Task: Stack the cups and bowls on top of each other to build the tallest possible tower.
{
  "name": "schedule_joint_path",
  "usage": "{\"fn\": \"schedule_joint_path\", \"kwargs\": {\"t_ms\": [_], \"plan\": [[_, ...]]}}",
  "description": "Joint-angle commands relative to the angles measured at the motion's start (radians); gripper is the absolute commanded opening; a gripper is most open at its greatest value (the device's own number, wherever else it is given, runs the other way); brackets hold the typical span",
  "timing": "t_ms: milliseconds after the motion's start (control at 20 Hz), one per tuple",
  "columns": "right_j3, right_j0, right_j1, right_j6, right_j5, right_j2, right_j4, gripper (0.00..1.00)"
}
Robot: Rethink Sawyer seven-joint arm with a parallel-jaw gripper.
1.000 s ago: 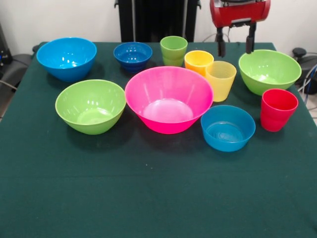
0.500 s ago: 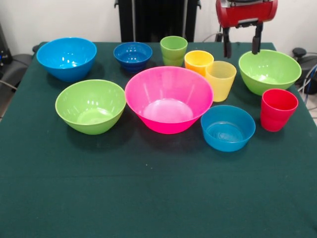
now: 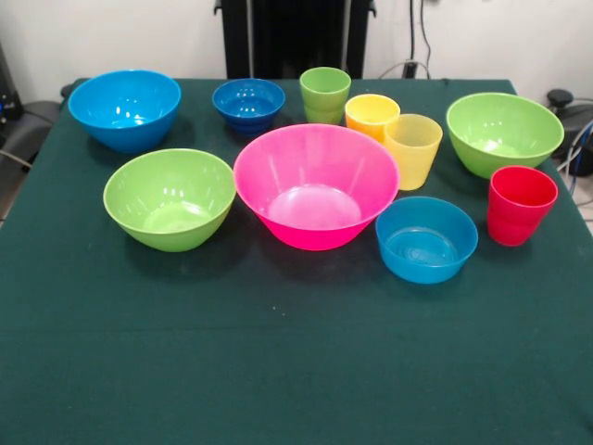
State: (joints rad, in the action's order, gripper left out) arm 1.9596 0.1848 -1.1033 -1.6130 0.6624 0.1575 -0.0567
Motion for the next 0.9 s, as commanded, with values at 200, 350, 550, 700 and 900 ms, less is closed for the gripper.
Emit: {"fn": "schedule_joint_path", "kwargs": {"t_ms": [200,350,550,700,900], "plan": [[0.319,-0.109,-0.377,-0.087,0.171,-0.172,0.023,1.0],[0.353,-0.13,-0.394,-0.101,0.142,-0.199,0.019,1.0],[0.368,-0.138,-0.372,-0.11,0.098,-0.2,0.008,1.0],[0.343,-0.129,-0.352,-0.092,0.111,-0.191,0.008,1.0],[0.334,-0.126,-0.348,-0.092,0.12,-0.188,0.007,1.0]]}}
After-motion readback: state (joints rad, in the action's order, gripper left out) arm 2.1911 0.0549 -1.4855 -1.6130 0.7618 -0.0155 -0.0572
